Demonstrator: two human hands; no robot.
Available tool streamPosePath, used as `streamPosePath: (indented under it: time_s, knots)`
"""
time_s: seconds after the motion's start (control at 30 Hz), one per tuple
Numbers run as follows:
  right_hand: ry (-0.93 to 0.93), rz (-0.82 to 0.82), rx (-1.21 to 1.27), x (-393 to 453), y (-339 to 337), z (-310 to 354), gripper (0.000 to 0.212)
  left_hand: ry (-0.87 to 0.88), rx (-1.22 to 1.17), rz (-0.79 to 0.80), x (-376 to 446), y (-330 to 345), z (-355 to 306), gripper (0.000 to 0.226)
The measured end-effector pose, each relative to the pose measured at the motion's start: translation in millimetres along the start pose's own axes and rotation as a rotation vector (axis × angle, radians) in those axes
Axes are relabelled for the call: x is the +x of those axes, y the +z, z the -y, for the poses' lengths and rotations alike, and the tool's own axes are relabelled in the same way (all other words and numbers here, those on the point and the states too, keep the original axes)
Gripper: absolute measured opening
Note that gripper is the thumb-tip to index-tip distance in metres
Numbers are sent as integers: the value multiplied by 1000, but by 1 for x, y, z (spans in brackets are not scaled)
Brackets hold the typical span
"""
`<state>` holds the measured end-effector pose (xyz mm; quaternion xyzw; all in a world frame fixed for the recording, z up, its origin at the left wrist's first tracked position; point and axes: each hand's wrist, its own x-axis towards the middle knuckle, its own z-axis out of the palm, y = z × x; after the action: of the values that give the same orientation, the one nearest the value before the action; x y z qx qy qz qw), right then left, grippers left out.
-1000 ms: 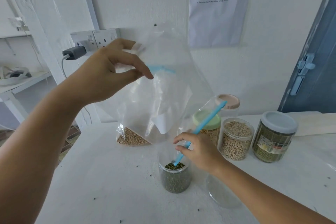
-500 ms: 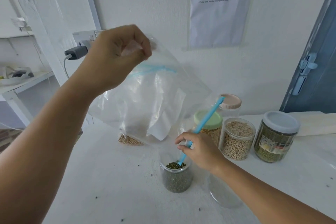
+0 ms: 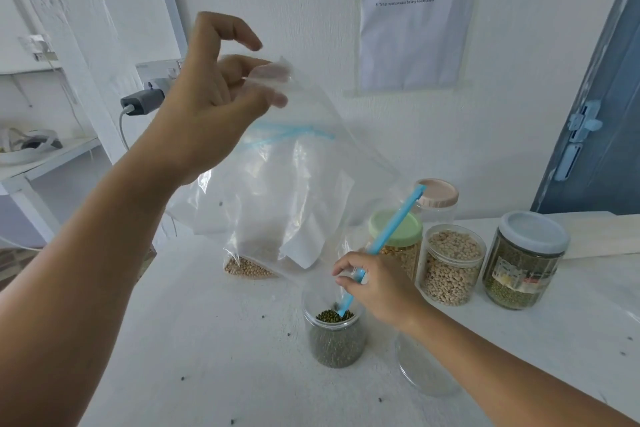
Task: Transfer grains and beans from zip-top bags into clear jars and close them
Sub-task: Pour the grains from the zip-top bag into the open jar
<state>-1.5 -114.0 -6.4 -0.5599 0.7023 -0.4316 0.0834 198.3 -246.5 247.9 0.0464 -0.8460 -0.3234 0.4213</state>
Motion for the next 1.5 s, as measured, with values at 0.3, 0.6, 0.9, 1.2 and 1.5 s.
streamPosePath:
  time_s: [0.3,0.6,0.9,1.2,1.5]
  knots:
    - [-29,21,-23,0,5,-3,12,48,74,-109,0,6,-2,65]
    - [-100,-81,-32,-1,4,3,12,-38,374,-117,-6,10,-1,73]
    - [-97,-10,-14,-1,6,-1,13,-155,360,52,-16,1,12,70]
    - [-107,32,50,3,4,-4,35,6,451,-61,2,8,-1,56]
    - [-132,-95,56,-2,2,-1,15,64,434,-159,9,18,-5,57]
